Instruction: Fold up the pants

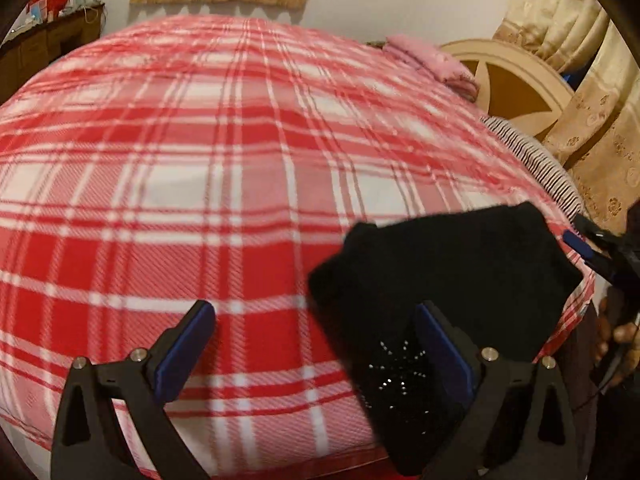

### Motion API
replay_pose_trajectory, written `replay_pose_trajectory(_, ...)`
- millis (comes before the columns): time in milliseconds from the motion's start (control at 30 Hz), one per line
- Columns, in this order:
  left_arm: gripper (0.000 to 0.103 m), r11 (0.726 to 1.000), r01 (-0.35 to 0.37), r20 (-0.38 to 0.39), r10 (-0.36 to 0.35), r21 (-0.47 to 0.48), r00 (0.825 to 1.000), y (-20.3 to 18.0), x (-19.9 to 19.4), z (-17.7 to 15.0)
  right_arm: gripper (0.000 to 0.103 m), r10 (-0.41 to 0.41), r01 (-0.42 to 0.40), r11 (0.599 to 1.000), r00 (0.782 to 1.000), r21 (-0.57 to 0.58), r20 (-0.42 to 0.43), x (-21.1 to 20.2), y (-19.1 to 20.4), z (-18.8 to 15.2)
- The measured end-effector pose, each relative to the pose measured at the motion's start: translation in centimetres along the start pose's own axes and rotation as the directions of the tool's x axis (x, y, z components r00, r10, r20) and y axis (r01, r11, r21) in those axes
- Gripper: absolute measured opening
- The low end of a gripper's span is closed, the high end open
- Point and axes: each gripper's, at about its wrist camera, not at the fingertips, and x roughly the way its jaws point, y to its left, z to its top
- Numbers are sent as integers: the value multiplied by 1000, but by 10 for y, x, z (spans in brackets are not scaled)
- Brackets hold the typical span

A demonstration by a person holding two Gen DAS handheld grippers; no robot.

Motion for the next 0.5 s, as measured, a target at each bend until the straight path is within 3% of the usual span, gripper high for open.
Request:
replay_pose_trajectory(100,102,1000,-14,-31,14,-3,999,-9,8,-7,77,-36,35,999,997,-21,-73,25,-4,-13)
replay_pose_trajectory(167,103,999,-49,-24,49,16,999,-20,11,-11,77,-70,65,993,996,-95,-49,28,3,-17)
replay_pose_trajectory(300,103,998,-63,-40,64,25,997,-33,15,-15,76,-67,57,990,995,-129,-72,31,11,-29)
replay_pose_trajectory(367,101,997,-61,-48,62,38,997,-38,16,-15,63,-95,80,984,991,-156,-90,33,16,-32)
replay_pose_trajectory(467,89,993,-76,-38,80,87,996,-44,18,-14,49,-99,84,984,991,-156,-94,33,17,-35)
replay_pose_trajectory(500,69,993,-51,-31,55,104,998,-48,16,-14,47,-105,89,983,990,-159,-94,32,19,-35)
